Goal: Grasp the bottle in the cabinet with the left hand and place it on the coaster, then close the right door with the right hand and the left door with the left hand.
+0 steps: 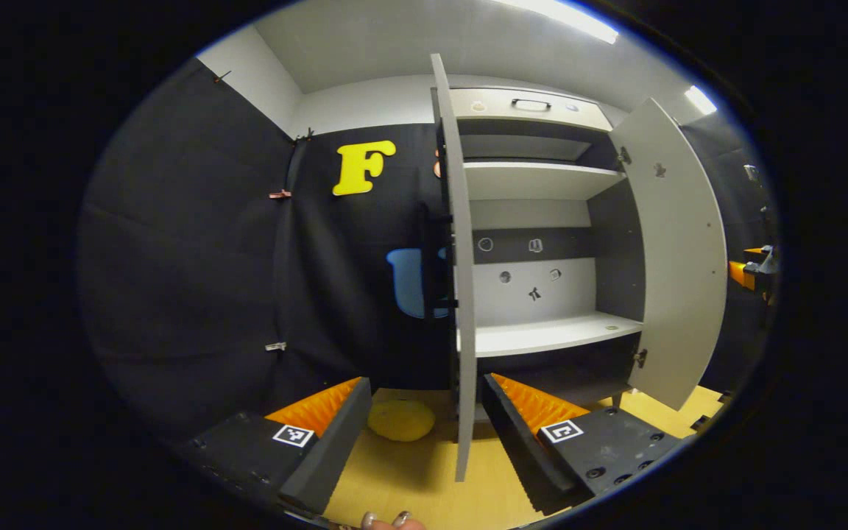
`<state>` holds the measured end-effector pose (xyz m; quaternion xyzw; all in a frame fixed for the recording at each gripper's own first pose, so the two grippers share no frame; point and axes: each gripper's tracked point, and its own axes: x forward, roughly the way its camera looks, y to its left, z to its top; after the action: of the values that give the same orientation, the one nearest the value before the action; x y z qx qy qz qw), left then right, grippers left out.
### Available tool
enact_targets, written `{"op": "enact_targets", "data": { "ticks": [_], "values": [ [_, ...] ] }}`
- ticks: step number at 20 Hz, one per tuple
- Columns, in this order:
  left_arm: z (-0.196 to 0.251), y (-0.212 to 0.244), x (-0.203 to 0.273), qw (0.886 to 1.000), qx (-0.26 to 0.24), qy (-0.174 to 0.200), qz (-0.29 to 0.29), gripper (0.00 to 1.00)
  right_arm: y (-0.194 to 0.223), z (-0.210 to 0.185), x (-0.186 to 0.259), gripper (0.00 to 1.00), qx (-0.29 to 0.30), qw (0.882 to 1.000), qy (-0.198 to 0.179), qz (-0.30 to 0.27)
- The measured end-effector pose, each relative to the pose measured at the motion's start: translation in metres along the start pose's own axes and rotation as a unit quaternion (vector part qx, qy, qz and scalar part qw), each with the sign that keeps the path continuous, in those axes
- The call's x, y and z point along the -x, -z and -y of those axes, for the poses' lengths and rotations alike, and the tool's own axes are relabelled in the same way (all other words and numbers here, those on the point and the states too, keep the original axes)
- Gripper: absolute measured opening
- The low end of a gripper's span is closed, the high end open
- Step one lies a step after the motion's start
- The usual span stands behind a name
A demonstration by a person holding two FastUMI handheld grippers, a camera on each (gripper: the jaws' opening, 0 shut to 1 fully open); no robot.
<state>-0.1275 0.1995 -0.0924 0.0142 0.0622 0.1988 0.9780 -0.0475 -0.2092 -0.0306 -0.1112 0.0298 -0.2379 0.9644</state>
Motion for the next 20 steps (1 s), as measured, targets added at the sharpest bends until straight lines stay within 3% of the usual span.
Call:
{"op": "enact_targets", "data": {
  "ticks": [3, 9, 15, 20],
  "values": [
    [-0.02, -0.002, -0.002, 0.999, -0.001, -0.046, -0.001, 0.96, -0.001, 0.002, -0.019, 0.95, -0.002, 1.0, -0.008, 0.004],
    [-0.031, -0.001, -0.01, 0.995, 0.007, -0.095, -0.001, 0.96, 0.004, -0.006, -0.024, 0.95, -0.024, 0.998, -0.061, 0.009],
    [-0.033, -0.002, -0.017, 0.994, 0.016, -0.105, -0.004, 0.96, 0.003, -0.028, -0.022, 0.95, -0.046, 0.992, -0.121, 0.005],
    [-0.022, 0.001, -0.022, 0.996, 0.009, -0.091, -0.01, 0.96, -0.007, -0.085, -0.017, 0.95, -0.06, 0.98, -0.189, 0.01]
  ]
}}
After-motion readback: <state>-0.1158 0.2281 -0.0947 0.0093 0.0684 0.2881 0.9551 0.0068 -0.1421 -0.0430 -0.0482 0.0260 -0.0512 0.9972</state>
